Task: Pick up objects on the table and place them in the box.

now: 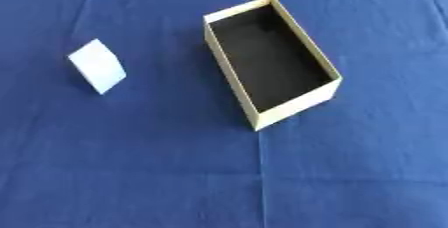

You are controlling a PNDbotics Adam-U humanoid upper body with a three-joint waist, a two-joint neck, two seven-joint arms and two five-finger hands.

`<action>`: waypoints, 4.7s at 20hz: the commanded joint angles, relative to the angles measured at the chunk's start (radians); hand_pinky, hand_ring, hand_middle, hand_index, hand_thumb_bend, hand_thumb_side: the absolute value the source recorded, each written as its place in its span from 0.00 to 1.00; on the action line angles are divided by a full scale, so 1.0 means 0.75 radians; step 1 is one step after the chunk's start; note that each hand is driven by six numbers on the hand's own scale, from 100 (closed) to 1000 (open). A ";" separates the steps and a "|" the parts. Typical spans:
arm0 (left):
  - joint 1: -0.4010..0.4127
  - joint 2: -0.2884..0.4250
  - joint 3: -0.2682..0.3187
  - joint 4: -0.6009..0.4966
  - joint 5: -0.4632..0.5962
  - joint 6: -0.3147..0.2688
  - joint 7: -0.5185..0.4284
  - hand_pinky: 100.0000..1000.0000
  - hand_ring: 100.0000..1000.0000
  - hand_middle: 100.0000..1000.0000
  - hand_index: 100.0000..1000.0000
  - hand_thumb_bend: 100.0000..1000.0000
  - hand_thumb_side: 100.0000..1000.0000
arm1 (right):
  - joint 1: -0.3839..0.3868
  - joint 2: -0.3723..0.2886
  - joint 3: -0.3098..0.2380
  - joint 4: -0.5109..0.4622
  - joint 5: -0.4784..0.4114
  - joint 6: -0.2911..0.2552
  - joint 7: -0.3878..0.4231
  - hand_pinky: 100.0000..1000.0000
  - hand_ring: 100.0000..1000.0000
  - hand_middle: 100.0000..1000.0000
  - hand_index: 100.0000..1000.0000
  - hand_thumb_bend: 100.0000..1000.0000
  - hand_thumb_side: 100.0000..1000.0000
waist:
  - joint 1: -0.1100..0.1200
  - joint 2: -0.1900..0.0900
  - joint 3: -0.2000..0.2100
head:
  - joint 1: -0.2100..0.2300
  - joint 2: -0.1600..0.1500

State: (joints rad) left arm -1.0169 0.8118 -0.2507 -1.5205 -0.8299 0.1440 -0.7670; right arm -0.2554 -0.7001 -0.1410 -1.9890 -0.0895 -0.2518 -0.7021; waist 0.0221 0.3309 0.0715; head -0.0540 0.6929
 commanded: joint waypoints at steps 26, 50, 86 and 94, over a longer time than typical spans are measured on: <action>-0.027 0.017 -0.115 0.220 0.277 -0.790 -0.150 0.89 1.00 0.98 1.00 0.87 0.38 | -0.023 -0.036 0.004 -0.015 -0.016 0.017 0.020 0.65 0.77 0.63 0.79 0.00 0.98 | 0.011 -0.044 -0.015 | 0.006 -0.014; -0.132 -0.190 -0.147 0.561 0.006 -1.127 0.050 0.83 0.96 0.94 1.00 0.75 0.29 | -0.045 -0.027 0.021 -0.015 -0.021 0.023 0.041 0.65 0.77 0.62 0.79 0.00 0.99 | 0.021 -0.020 -0.073 | 0.085 -0.011; -0.128 -0.300 -0.195 0.756 -0.113 -1.189 -0.187 0.79 0.93 0.87 0.92 0.46 0.12 | -0.052 -0.007 0.022 -0.015 -0.032 0.033 0.037 0.65 0.78 0.62 0.79 0.00 0.98 | 0.041 -0.008 -0.115 | 0.098 -0.016; -0.122 -0.307 -0.200 0.743 -0.081 -1.218 -0.150 0.75 0.89 0.81 0.81 0.33 0.03 | -0.047 -0.001 0.023 -0.015 -0.028 0.041 0.032 0.65 0.78 0.61 0.79 0.00 0.98 | 0.044 -0.006 -0.116 | 0.089 -0.016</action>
State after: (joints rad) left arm -1.0970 0.5649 -0.3972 -0.9512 -0.9016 -0.4947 -0.6163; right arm -0.2857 -0.6821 -0.1134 -1.9890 -0.1083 -0.2237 -0.6747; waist 0.0443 0.3303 -0.0140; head 0.0146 0.6888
